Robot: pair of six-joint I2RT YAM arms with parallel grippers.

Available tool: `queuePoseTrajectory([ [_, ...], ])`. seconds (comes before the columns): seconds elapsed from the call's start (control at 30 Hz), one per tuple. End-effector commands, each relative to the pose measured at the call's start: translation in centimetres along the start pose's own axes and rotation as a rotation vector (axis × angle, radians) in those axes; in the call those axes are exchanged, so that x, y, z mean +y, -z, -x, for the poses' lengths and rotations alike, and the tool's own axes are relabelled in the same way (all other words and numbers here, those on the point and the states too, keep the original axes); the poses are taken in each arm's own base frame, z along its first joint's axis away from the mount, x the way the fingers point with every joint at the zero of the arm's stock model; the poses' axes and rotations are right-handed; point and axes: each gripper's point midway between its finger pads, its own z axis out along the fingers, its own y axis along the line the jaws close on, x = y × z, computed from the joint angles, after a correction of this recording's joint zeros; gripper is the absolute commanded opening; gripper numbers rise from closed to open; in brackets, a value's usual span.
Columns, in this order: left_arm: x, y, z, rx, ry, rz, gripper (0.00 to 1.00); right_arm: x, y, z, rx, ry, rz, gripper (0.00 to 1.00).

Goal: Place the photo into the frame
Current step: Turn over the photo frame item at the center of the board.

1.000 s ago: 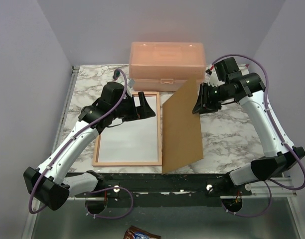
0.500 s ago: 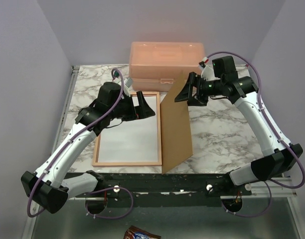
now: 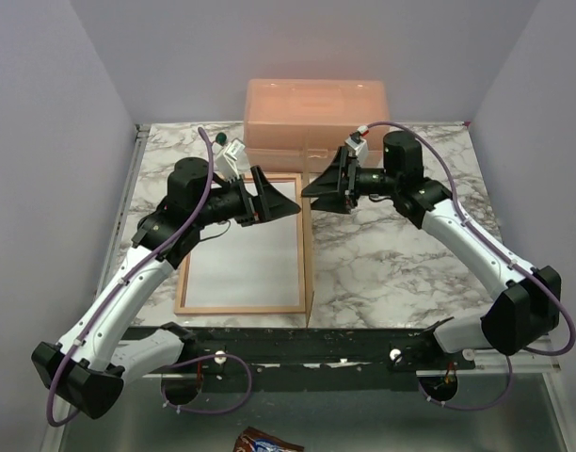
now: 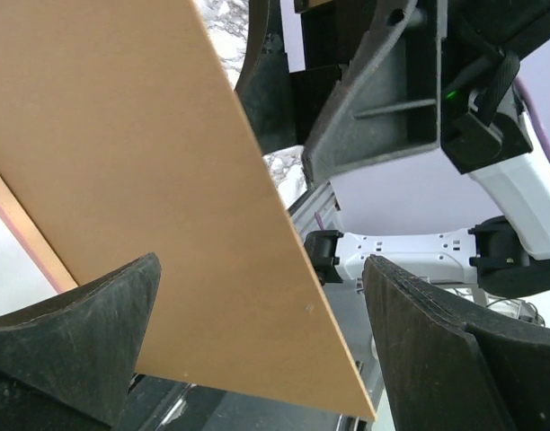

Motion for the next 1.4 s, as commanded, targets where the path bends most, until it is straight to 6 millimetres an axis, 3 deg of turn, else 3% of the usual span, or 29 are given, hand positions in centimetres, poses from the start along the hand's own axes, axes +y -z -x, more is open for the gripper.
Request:
queuePoseTrajectory([
  [0.0,-0.4,-0.1,-0.3,0.023,0.012,-0.037,0.98,5.2,-0.5,-0.9,0.030,0.059,0.212,0.79],
  [0.2,0.6,-0.4,-0.8,0.064,0.018,0.005,0.98,5.8,-0.8,-1.4,0.047,0.026,0.304,0.79],
  [0.43,4.9,-0.9,-1.3,0.086,0.026,0.199,0.95,1.7,-0.8,0.6,-0.075,0.086,-0.037,0.79],
  [0.6,6.7,-0.8,-1.3,0.081,0.018,0.279,0.89,-0.1,-0.1,1.2,-0.118,0.116,-0.167,0.79],
  [1.0,8.3,0.5,-1.0,0.078,0.001,0.418,0.60,-3.2,0.3,1.4,-0.126,0.140,-0.307,0.79],
  [1.17,8.8,0.7,-1.0,0.086,-0.001,0.450,0.42,-4.4,0.4,1.3,-0.124,0.144,-0.347,0.79],
  [1.3,9.2,0.6,-1.2,0.093,0.004,0.464,0.18,-5.4,0.7,1.3,-0.128,0.154,-0.397,0.79],
  [1.37,9.2,0.5,-1.2,0.096,0.005,0.464,0.12,-6.0,1.0,1.3,-0.129,0.159,-0.424,0.80],
])
